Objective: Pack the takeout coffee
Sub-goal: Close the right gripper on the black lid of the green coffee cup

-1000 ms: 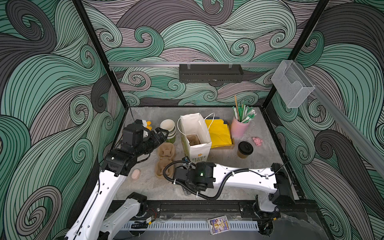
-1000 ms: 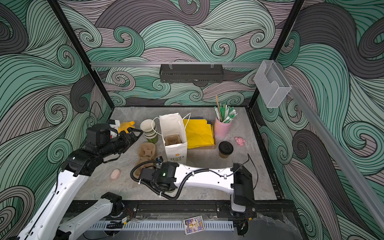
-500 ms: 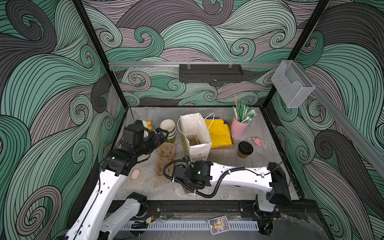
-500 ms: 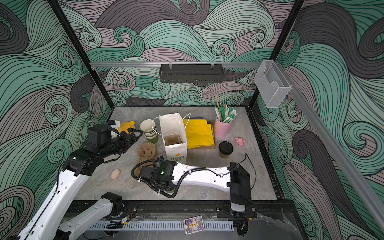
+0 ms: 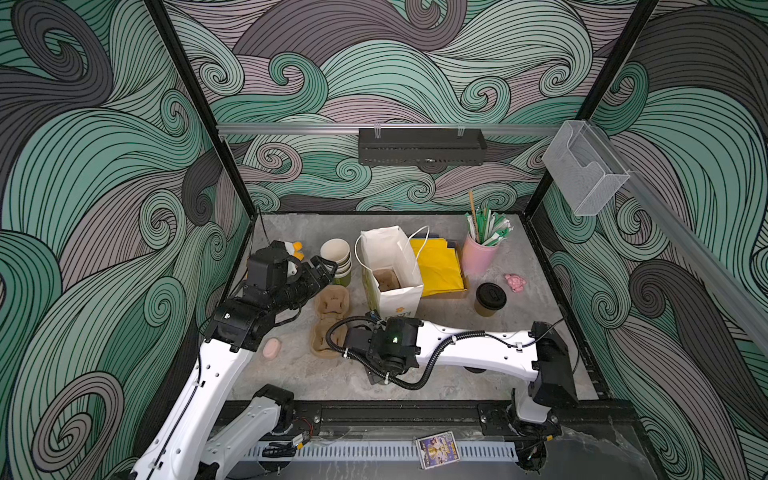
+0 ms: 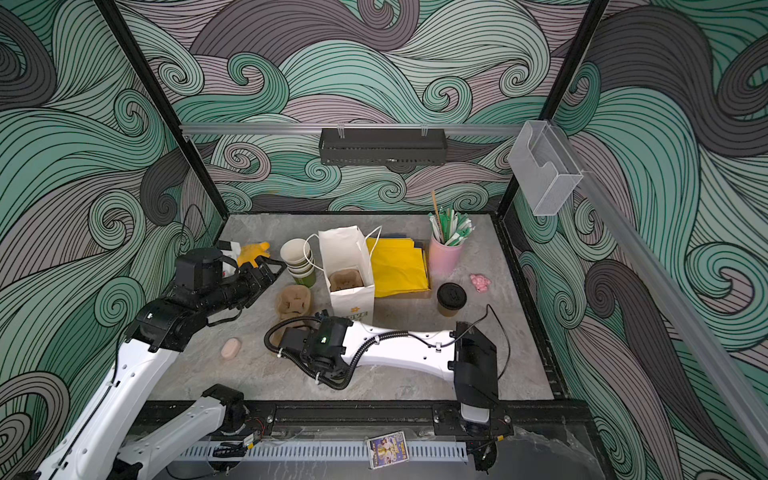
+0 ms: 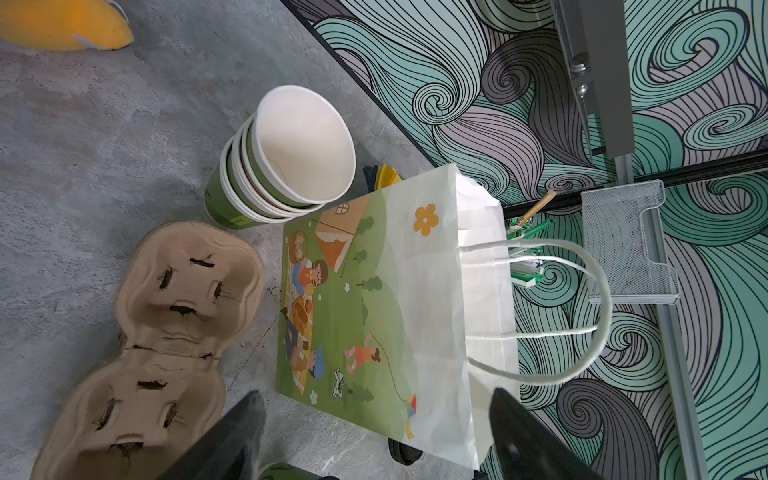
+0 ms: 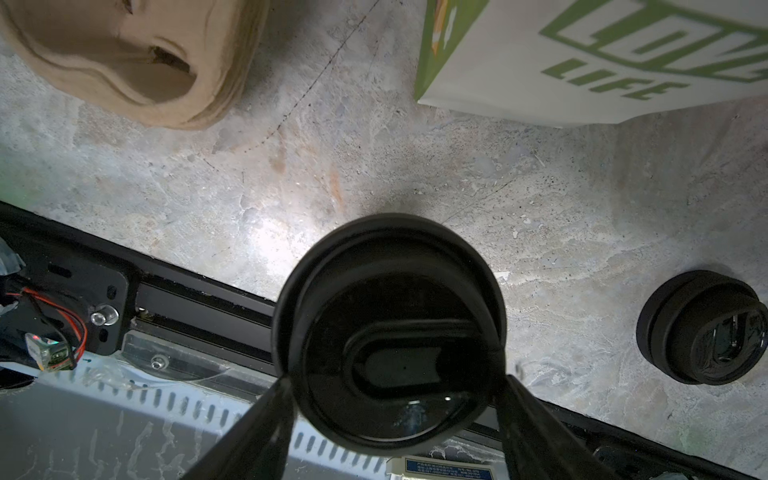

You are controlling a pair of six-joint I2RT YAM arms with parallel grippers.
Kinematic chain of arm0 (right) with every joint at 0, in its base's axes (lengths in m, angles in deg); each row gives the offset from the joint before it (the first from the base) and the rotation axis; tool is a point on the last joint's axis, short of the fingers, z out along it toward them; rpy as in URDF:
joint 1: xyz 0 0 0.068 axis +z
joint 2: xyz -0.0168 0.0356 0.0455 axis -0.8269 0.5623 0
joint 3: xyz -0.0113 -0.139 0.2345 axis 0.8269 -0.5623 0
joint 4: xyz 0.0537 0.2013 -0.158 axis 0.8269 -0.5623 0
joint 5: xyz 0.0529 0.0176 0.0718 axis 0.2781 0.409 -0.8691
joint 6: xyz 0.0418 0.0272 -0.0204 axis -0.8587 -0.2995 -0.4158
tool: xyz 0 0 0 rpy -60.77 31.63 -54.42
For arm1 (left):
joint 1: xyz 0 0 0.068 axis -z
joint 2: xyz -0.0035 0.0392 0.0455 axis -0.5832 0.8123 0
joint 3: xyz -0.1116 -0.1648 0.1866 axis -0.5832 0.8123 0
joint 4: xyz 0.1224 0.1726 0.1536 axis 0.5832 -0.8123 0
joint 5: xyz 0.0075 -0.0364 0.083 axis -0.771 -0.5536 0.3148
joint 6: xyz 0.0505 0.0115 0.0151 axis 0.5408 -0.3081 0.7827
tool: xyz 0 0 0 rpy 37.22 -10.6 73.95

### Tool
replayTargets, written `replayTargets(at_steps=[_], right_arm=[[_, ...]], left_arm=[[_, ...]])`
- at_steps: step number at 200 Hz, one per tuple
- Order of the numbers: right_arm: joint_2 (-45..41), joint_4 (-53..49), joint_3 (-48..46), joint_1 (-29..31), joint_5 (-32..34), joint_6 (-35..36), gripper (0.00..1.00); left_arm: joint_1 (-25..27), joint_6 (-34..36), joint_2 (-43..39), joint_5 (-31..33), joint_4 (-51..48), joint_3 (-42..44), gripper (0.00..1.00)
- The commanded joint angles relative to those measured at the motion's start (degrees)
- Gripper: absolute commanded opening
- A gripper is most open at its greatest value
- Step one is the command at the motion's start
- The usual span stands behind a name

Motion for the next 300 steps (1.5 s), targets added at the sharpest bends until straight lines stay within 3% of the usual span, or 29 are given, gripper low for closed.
replayTargets(at_steps=[1, 75, 111, 149, 184, 209, 240, 266, 286, 300], right_arm=[[1.3, -0.7, 1.6, -0.5, -0.3, 0.1, 0.76], [-0.8, -0.2, 1.5, 0.0, -1.6, 0.4, 0.83], [-4.2, -1.0, 1.6, 0.4, -1.8, 5.7, 0.85], [-8.1, -2.8, 2.0, 0.5, -1.9, 24.0, 0.86], [-10.9, -2.3, 1.5, 0.4, -3.1, 47.2, 0.88], [-11.5, -1.1, -1.3, -0.4, -7.6, 64.9, 0.88], [-10.4, -1.3, -0.6, -2.7, -10.4, 75.9, 0.88], [-10.8, 0.3, 0.4, -3.0, -11.3, 72.9, 0.87], [-14.8, 3.7, -3.0, -2.9, -9.4, 60.9, 0.84], [-19.2, 7.9, -8.0, -2.7, -6.1, 48.0, 0.81]], left_arm=[[-0.5, -0.1, 0.1, 0.0, -0.2, 0.0, 0.87], [-0.6, 0.1, 0.0, 0.2, -0.3, -0.3, 0.87], [-0.6, 0.6, -0.2, 0.3, -0.7, -0.5, 0.87], [-0.9, 2.1, -0.5, 0.8, -1.8, -1.4, 0.87], [-1.3, 4.2, -1.5, 1.6, -5.3, -1.8, 0.87], [-1.6, 3.9, -4.7, 3.4, -7.3, -0.3, 0.87], [-1.7, 3.3, -9.0, 6.1, -11.0, 0.8, 0.87], [-1.7, 4.9, -10.5, 6.0, -18.6, 0.1, 0.85], [-1.8, 9.9, -9.7, 0.9, -23.9, -0.2, 0.81], [-1.8, 15.5, -8.1, -5.5, -25.9, -0.3, 0.81]])
